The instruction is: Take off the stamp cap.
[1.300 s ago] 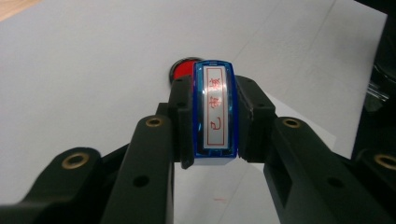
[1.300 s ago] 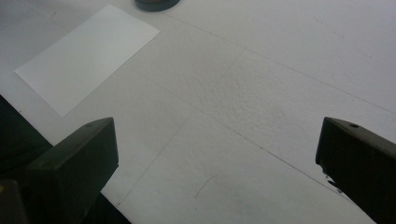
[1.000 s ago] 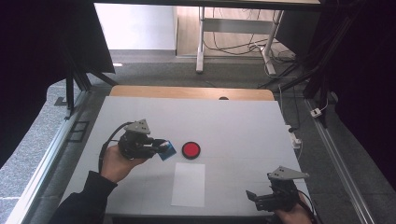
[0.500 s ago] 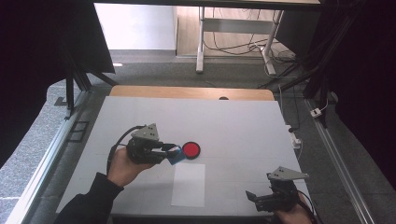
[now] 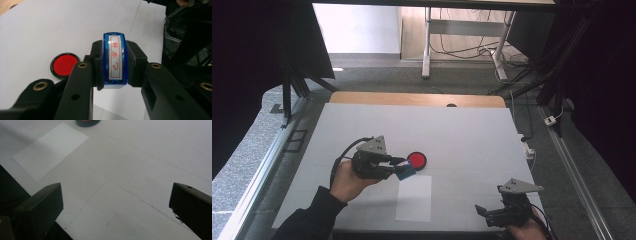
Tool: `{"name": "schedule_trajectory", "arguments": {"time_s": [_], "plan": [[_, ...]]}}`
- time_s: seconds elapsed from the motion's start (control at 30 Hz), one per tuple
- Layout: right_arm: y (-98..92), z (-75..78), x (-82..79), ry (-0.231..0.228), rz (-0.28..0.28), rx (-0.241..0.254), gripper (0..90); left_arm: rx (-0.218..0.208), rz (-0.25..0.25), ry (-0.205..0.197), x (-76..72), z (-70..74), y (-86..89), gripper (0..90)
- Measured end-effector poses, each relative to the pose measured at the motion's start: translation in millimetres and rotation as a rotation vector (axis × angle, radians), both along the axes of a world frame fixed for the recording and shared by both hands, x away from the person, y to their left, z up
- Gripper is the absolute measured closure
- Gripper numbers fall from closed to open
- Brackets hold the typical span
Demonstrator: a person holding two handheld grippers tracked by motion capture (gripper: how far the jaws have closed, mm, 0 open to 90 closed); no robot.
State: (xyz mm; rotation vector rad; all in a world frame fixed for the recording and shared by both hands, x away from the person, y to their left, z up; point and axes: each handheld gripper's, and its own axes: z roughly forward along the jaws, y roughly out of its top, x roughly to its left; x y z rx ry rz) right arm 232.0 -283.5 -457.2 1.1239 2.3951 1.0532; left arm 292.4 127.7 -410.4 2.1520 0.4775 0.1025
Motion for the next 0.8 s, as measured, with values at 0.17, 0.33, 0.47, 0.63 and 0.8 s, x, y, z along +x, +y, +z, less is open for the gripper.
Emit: {"name": "schedule_trajectory", "arguments": {"time_s": [0.17, 0.33, 0.47, 0.63, 0.8], "plan": [[3.0, 1.3, -1.4, -0.007, 0.03, 0.006, 0.0, 0.003, -0.012, 0.002, -0.9, -0.4, -1.1, 70.8], [9.2, 6.6, -3.8, -0.039, 0.074, 0.039, 0.0, 0.002, -0.022, 0.008, -0.8, -1.4, -2.1, 70.8], [15.0, 9.6, -3.7, -0.055, 0.107, 0.069, 0.0, -0.002, -0.034, 0.011, -0.8, -2.3, -3.2, 70.8], [24.4, 8.8, -1.9, -0.069, 0.153, 0.064, 0.0, -0.001, -0.041, 0.013, -1.3, -2.6, -4.3, 70.8], [34.3, 7.3, 0.9, -0.068, 0.209, 0.096, 0.0, -0.003, -0.052, 0.013, -1.3, -2.7, -4.7, 70.8]]}}
